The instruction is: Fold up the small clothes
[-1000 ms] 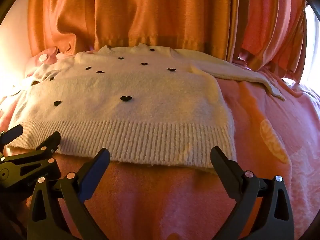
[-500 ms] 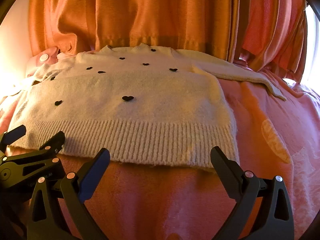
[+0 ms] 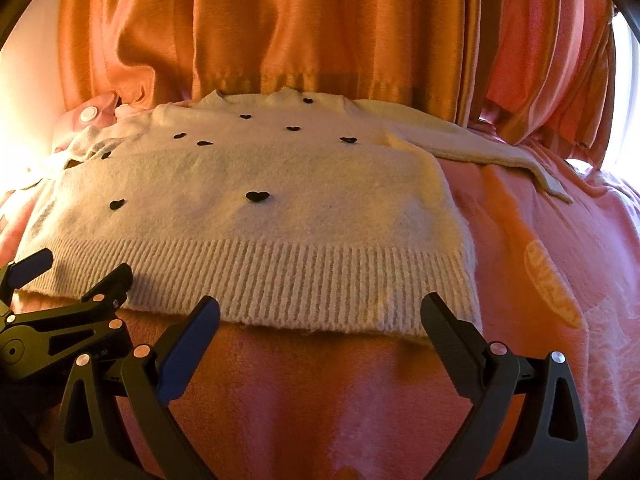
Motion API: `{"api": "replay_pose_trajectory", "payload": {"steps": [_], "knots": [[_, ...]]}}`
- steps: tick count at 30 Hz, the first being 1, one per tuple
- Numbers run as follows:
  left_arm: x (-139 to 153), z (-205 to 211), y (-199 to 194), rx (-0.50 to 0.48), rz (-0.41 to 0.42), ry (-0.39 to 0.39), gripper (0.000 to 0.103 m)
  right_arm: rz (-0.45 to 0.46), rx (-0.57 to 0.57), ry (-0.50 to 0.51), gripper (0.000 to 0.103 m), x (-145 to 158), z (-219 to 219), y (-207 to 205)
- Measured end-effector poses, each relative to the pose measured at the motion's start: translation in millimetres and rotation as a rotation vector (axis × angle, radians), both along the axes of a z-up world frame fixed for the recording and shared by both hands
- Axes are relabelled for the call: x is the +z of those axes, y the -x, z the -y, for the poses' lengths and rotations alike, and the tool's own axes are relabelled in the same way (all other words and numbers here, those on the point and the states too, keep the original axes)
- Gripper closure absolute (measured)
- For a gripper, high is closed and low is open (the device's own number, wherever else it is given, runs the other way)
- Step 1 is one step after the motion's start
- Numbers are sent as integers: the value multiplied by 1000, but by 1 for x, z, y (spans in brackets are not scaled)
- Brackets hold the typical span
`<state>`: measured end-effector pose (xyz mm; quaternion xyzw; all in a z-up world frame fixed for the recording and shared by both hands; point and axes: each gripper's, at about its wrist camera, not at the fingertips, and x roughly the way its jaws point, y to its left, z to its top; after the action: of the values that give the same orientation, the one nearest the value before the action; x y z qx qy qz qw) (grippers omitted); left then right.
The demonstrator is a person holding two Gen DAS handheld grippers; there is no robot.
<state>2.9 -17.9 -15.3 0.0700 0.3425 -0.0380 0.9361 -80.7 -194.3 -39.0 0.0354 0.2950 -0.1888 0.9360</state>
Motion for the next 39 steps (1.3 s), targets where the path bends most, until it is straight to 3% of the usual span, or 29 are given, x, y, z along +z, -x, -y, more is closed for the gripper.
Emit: {"api": "replay_pose_trajectory", "payload": {"steps": [39], "knots": [[0,0,-2,-3,-1,-3,5,-2,0,7,5,-3,-2,0]]}}
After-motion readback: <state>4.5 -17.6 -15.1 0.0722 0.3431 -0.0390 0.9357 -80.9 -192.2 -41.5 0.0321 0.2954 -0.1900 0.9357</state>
